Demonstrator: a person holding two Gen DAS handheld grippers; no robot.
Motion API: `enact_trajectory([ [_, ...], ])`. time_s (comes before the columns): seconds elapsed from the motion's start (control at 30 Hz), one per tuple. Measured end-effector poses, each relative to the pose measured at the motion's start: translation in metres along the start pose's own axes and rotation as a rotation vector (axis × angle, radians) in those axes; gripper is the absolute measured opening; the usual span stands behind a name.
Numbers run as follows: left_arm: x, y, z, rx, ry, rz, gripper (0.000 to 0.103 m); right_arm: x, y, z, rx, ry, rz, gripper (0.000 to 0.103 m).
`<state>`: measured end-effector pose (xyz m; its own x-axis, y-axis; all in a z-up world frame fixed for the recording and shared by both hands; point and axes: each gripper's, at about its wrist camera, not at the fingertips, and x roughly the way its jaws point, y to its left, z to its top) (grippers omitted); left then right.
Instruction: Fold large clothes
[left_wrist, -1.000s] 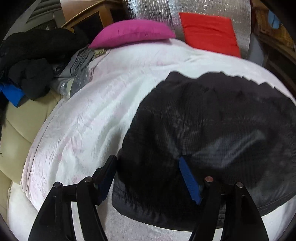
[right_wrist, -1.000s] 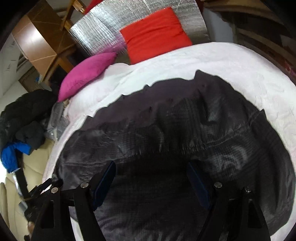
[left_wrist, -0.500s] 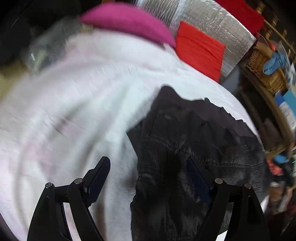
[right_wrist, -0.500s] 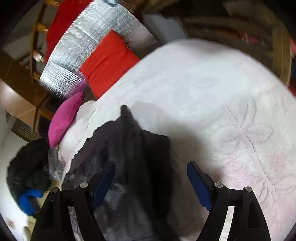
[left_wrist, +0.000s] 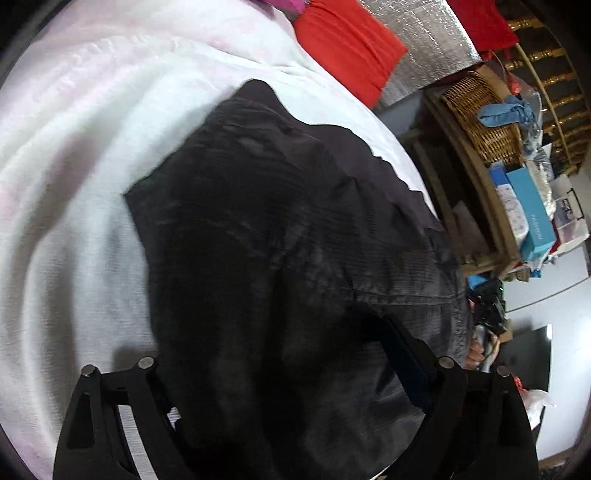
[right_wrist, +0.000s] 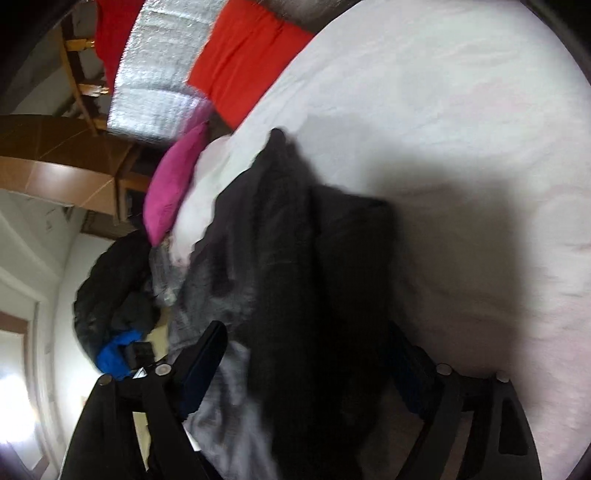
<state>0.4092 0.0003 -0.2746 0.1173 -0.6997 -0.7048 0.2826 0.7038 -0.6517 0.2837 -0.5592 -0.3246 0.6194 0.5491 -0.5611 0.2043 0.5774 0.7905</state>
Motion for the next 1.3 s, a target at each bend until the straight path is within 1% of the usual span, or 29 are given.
enact_trajectory([
  [0.13,0.007,-0.014,-0.001,0.034,0.001,0.003,0.093,0.023,0.019,-0.006,-0.053,0.045,0.021,0.092],
  [0.2,0.004,-0.015,-0.001,0.021,-0.012,-0.009,0.092,0.033,0.031,-0.010,-0.069,0.060,0.030,0.092],
  [0.23,0.003,-0.015,-0.001,0.016,-0.022,-0.004,0.089,0.037,0.036,-0.012,-0.079,0.064,0.001,0.092],
  [0.27,0.000,-0.016,-0.001,0.017,-0.036,0.015,0.083,0.041,0.042,-0.015,-0.093,0.062,-0.032,0.091],
  [0.3,-0.001,-0.016,0.000,0.020,-0.044,0.037,0.067,0.042,0.046,-0.016,-0.102,0.060,-0.047,0.086],
  [0.33,-0.003,-0.016,0.000,0.023,-0.057,0.057,0.058,0.043,0.051,-0.018,-0.111,0.055,-0.065,0.080],
  [0.37,-0.005,-0.017,0.000,0.020,-0.068,0.059,0.053,0.043,0.056,-0.021,-0.122,0.046,-0.086,0.076],
  [0.4,-0.008,-0.017,-0.001,0.016,-0.080,0.058,0.045,0.043,0.061,-0.024,-0.133,0.035,-0.098,0.070],
  [0.43,-0.010,-0.019,-0.002,0.017,-0.091,0.060,0.038,0.040,0.064,-0.026,-0.144,0.025,-0.105,0.062],
  [0.47,-0.012,-0.023,-0.004,0.026,-0.100,0.065,0.036,0.039,0.070,-0.028,-0.161,0.012,-0.113,0.060],
  [0.53,-0.017,-0.028,-0.005,0.050,-0.114,0.085,0.030,0.030,0.080,-0.030,-0.186,-0.014,-0.116,0.050],
  [0.63,-0.024,-0.045,-0.012,0.081,-0.130,0.107,0.028,0.016,0.090,-0.038,-0.205,-0.040,-0.111,0.043],
  [0.7,-0.035,-0.051,-0.017,0.090,-0.140,0.097,0.028,0.005,0.095,-0.045,-0.200,-0.055,-0.096,0.043],
  [0.77,-0.043,-0.053,-0.027,0.088,-0.137,0.096,0.028,0.000,0.098,-0.050,-0.205,-0.049,-0.083,0.043],
  [0.8,-0.045,-0.051,-0.032,0.080,-0.125,0.107,0.028,-0.001,0.099,-0.053,-0.215,-0.040,-0.087,0.043],
  [0.87,-0.039,-0.040,-0.034,0.030,-0.086,0.158,0.033,0.003,0.090,-0.053,-0.199,-0.018,-0.116,0.043],
  [0.9,-0.031,-0.036,-0.033,0.013,-0.067,0.178,0.043,0.007,0.082,-0.051,-0.170,-0.007,-0.129,0.044],
  [0.93,-0.023,-0.031,-0.029,-0.002,-0.046,0.211,0.060,0.014,0.070,-0.047,-0.120,0.020,-0.133,0.052],
  [0.97,-0.015,-0.024,-0.025,-0.029,-0.020,0.260,0.068,0.019,0.062,-0.044,-0.086,0.033,-0.142,0.057],
  [1.0,-0.011,-0.019,-0.022,-0.043,-0.010,0.282,0.077,0.022,0.054,-0.040,-0.040,0.031,-0.146,0.067],
  [1.03,-0.009,-0.017,-0.019,-0.054,-0.008,0.285,0.079,0.022,0.051,-0.038,-0.018,0.027,-0.148,0.068],
  [1.07,-0.009,-0.019,-0.017,-0.063,-0.018,0.290,0.079,0.021,0.051,-0.036,-0.008,0.024,-0.156,0.068],
  [1.13,-0.017,-0.024,-0.016,-0.055,-0.051,0.340,0.078,0.015,0.054,-0.035,-0.009,0.009,-0.183,0.069],
  [1.17,-0.024,-0.032,-0.017,-0.027,-0.084,0.390,0.078,0.011,0.056,-0.034,-0.010,-0.005,-0.197,0.069],
  [1.2,-0.029,-0.038,-0.020,-0.007,-0.109,0.425,0.078,0.003,0.057,-0.034,-0.014,-0.026,-0.220,0.069],
  [1.27,-0.048,-0.055,-0.029,0.062,-0.208,0.540,0.078,-0.017,0.060,-0.037,-0.024,-0.087,-0.267,0.069],
  [1.3,-0.055,-0.062,-0.032,0.088,-0.251,0.580,0.078,-0.027,0.061,-0.039,-0.025,-0.121,-0.294,0.069],
])
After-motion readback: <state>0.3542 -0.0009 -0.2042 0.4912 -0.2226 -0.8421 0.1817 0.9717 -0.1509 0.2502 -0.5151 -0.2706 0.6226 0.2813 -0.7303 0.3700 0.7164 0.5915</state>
